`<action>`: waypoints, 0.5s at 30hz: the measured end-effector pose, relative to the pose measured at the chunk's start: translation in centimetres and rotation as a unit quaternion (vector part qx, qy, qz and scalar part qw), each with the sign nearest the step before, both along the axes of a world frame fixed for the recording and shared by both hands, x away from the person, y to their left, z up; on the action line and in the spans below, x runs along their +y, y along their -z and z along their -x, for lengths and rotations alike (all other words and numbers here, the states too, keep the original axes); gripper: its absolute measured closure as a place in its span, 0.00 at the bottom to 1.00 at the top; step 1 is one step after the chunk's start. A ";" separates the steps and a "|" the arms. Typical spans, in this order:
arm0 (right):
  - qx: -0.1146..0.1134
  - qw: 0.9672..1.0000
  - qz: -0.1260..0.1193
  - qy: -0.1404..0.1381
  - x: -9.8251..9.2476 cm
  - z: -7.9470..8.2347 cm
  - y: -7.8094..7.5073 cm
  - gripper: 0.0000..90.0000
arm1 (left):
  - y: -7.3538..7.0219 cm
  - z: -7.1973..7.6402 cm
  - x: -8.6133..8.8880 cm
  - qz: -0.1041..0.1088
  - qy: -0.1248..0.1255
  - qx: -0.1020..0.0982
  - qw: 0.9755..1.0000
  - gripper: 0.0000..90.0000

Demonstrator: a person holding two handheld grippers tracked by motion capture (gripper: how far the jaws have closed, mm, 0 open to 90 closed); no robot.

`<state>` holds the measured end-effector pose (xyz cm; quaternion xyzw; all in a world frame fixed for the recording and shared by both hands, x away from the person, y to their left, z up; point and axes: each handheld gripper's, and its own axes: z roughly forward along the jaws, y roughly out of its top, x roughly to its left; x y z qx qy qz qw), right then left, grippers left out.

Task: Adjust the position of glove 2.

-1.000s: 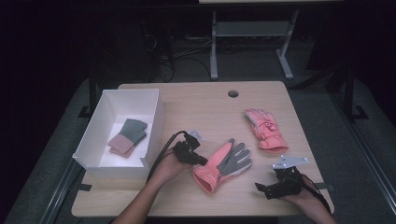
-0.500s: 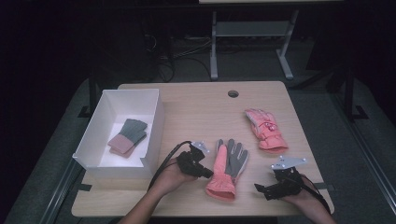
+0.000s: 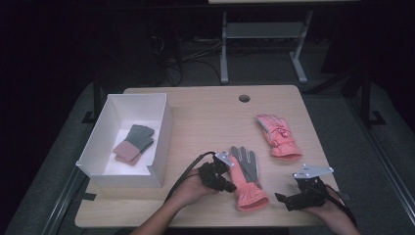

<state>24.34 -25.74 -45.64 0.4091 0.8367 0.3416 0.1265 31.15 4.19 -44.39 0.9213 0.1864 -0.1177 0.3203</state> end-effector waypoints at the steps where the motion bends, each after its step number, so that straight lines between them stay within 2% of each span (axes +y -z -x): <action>1: 0.001 1.000 0.000 0.001 0.0 0.1 0.0 0.02 | 0.0 0.0 -0.2 0.000 0.000 0.000 1.000 0.99; 15: 0.007 1.000 0.004 -0.008 -0.7 0.3 0.7 0.02 | 0.2 -0.8 -3.2 0.003 0.017 -0.002 1.000 0.99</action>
